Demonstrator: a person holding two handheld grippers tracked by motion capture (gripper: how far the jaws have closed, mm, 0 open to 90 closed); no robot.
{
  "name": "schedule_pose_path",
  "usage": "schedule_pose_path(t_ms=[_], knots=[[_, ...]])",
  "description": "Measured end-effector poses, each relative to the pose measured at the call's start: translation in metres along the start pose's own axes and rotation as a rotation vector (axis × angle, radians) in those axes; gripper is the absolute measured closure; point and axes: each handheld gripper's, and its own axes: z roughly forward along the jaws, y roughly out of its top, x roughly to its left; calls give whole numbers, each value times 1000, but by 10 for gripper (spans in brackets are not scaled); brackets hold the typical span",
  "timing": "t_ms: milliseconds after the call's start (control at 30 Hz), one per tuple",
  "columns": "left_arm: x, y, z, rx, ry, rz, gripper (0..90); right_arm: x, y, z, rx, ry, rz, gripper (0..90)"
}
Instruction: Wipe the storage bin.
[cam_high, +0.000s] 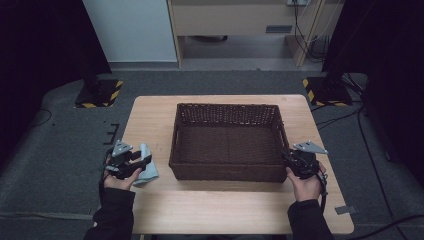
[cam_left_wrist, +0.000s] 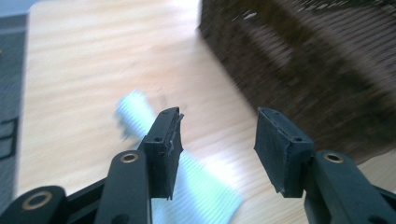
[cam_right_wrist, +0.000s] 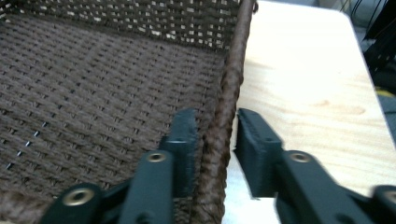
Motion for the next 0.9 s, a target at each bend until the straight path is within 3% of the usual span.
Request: schedule_pose_path(t_ms=[233, 400, 567, 767, 900], knots=[[13, -21, 13, 87, 32, -14, 500, 3, 0, -1, -15, 7, -16, 570], [15, -27, 24, 146, 49, 14, 527, 4, 0, 3, -10, 13, -23, 550], [20, -31, 34, 189, 24, -7, 632, 1, 4, 0, -32, 22, -4, 546], [20, -28, 32, 173, 10, -22, 799, -10, 10, -3, -59, 19, 14, 570], [18, -21, 26, 124, 6, -24, 817, -15, 11, -1, -58, 28, 22, 581]])
